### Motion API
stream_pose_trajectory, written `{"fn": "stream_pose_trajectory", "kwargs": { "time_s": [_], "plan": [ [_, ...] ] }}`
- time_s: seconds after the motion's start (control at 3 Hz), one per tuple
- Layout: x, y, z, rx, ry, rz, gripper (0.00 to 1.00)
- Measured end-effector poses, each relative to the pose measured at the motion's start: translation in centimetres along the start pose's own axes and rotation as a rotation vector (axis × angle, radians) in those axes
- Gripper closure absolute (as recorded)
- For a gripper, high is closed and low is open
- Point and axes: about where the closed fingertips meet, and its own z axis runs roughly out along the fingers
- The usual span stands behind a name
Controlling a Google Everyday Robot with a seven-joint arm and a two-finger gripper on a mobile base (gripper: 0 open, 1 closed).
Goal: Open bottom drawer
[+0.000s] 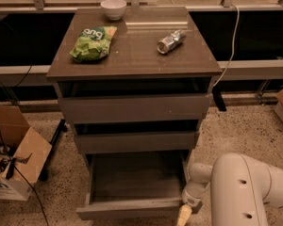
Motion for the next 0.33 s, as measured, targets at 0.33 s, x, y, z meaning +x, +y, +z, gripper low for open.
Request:
{"fn": "stream_pose_trajectory", "kwargs": {
  "time_s": [0.33],
  "plan": [
    [-0.01,0.0,0.0,0.0,0.0,0.0,0.0]
  ]
}}
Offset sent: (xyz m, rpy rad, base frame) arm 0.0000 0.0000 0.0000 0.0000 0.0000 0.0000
